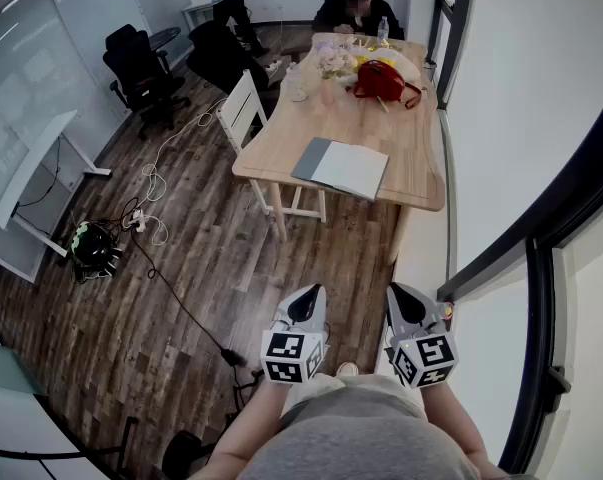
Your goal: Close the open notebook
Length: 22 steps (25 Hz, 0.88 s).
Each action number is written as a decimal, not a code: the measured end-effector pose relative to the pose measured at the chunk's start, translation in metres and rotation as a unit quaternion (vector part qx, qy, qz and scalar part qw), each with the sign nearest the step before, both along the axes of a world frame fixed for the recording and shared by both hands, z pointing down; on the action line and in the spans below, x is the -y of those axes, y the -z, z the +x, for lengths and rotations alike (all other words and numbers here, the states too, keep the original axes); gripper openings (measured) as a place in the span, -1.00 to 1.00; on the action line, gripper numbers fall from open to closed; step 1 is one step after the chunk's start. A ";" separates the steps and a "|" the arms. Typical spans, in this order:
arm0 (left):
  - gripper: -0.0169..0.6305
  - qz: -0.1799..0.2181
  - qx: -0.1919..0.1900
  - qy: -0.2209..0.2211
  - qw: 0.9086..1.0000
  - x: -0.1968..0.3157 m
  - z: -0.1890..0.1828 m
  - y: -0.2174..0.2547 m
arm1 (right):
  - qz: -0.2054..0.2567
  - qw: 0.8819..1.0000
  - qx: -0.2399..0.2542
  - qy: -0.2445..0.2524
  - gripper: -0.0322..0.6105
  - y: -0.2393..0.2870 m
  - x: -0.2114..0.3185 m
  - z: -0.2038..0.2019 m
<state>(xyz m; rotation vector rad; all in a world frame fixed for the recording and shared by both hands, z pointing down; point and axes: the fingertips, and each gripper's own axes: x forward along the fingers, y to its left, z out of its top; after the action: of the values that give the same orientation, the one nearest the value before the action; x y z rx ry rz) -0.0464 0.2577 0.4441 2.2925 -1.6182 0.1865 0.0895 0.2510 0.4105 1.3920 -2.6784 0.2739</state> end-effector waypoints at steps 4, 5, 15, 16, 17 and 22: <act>-0.94 0.008 0.004 -0.001 1.000 -0.003 0.001 0.006 | 0.005 1.000 0.005 0.002 -0.90 0.004 -0.003 -0.001; -0.94 0.008 0.005 -0.002 1.000 -0.004 0.002 0.006 | 0.006 1.000 0.006 0.003 -0.90 0.004 -0.004 -0.001; -0.94 -0.015 -0.013 -0.022 1.000 -0.008 0.012 -0.001 | 0.008 1.000 0.004 0.019 -0.90 0.006 -0.002 0.001; -0.93 -0.018 -0.018 -0.026 0.999 -0.007 0.014 0.000 | 0.007 1.000 0.007 0.021 -0.90 0.005 -0.001 0.001; -0.93 -0.020 -0.022 -0.027 0.999 -0.006 0.016 0.000 | 0.005 1.000 0.011 0.024 -0.90 0.004 0.000 0.001; -0.93 -0.035 -0.014 -0.014 0.999 -0.001 0.018 -0.005 | -0.001 0.999 0.016 0.035 -0.89 0.000 0.004 -0.001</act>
<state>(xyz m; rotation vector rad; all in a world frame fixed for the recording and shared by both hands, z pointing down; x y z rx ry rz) -0.0284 0.2585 0.4489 2.2557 -1.5422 0.2147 0.0886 0.2471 0.4109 1.3012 -2.7446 0.2955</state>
